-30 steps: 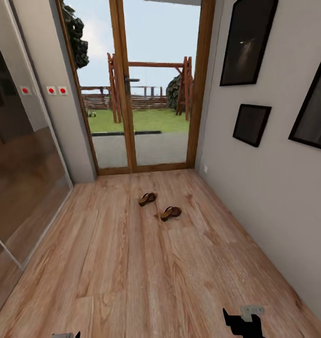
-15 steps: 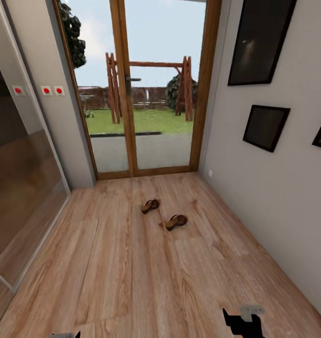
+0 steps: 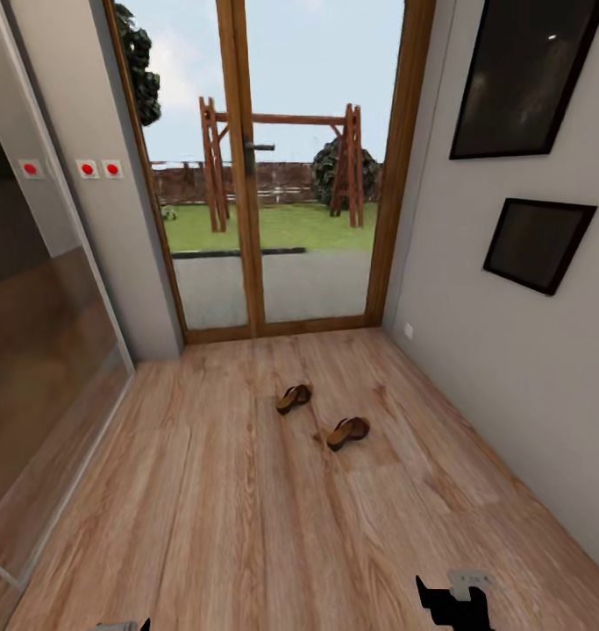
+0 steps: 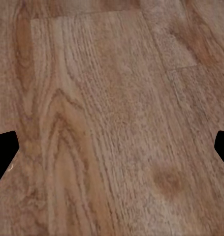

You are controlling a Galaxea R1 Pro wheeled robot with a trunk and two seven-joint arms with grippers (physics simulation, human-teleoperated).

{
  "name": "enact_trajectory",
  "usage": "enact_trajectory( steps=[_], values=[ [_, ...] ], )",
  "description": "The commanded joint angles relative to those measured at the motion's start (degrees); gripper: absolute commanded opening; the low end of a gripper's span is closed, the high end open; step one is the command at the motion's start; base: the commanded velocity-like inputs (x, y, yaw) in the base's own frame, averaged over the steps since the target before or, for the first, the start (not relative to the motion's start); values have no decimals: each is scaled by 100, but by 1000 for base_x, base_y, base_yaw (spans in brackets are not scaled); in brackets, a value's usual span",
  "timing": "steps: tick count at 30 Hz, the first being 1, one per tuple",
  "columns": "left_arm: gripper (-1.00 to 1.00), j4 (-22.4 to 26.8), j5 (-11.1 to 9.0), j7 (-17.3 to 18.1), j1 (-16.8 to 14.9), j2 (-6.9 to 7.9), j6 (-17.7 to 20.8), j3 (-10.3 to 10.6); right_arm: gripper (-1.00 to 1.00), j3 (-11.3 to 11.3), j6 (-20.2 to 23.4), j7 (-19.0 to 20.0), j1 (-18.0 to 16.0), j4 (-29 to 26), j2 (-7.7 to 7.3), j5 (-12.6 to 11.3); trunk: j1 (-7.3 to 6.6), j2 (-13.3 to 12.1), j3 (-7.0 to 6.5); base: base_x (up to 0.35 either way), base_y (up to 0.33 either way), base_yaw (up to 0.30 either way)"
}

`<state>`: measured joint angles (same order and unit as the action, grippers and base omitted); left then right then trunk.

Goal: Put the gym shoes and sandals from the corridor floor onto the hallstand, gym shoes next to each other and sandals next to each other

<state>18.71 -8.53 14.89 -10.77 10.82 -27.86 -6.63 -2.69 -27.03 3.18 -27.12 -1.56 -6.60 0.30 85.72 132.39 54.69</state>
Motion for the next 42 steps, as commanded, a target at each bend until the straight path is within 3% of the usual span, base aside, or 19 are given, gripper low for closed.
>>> enact_trajectory(
  steps=[1,42],
  values=[
    [100,-8,-60,58,-4,1,0,-14,100,-30,-21,33,-4,7,-3,1,2,2,5,294,219,0],
    [100,-7,-61,58,-4,1,0,-14,100,-30,-21,33,-4,7,-1,4,2,2,5,293,221,-95]
  ],
)
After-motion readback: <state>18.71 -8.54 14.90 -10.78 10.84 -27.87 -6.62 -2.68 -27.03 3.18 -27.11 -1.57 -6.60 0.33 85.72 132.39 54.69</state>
